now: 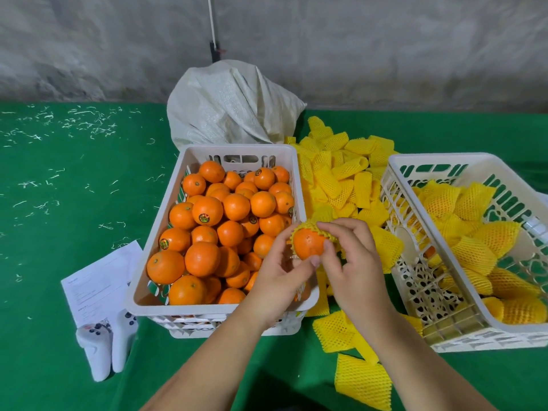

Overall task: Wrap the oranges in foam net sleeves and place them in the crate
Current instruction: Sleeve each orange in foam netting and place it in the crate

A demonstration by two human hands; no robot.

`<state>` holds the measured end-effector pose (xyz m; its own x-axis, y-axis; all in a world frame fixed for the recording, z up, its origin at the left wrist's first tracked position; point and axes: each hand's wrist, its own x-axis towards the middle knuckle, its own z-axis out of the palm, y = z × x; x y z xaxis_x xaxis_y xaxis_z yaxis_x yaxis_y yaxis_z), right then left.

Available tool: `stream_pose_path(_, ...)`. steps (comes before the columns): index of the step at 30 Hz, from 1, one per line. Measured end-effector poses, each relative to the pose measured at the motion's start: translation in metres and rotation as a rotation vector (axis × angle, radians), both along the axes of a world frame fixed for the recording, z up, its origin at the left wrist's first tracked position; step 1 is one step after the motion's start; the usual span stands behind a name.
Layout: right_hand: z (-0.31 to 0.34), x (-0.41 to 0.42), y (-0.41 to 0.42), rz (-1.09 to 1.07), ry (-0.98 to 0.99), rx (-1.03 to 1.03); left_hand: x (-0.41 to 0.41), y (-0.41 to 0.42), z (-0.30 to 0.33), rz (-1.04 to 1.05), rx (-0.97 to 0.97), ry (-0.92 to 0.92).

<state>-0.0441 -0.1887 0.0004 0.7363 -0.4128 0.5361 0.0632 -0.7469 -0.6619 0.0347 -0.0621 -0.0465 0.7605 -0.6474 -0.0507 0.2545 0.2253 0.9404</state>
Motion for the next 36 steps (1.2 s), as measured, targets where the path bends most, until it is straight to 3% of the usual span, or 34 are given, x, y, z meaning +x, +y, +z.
stream_pose_path(7, 0.002, 0.000, -0.012, 0.106, -0.008, -0.358, -0.009, -0.008, 0.001, 0.144, -0.003, -0.067)
stream_pose_path(9, -0.002, 0.001, -0.006, 0.055, -0.012, -0.284, -0.010, -0.006, 0.002, 0.170, 0.013, -0.072)
stream_pose_path(12, -0.001, 0.005, -0.004, 0.073, 0.113, 0.131, -0.007, -0.001, 0.003, 0.125, 0.002, -0.048)
stream_pose_path(14, 0.002, 0.008, -0.011, 0.144, 0.175, 0.275, -0.005, 0.002, 0.003, 0.123, -0.001, -0.029)
stream_pose_path(21, 0.013, 0.007, -0.036, 0.054, 0.190, -0.197, -0.010, -0.001, 0.003, 0.019, 0.026, -0.096)
stream_pose_path(27, 0.010, 0.012, -0.037, 0.050, 0.229, 0.164, -0.012, -0.002, -0.001, -0.075, 0.012, -0.096)
stream_pose_path(33, 0.004, 0.009, -0.052, 0.065, 0.249, -0.132, -0.011, -0.002, 0.004, 0.056, 0.050, -0.144)
stream_pose_path(36, 0.001, 0.004, -0.046, -0.005, 0.161, -0.140, -0.013, -0.006, 0.006, 0.128, 0.061, -0.129)
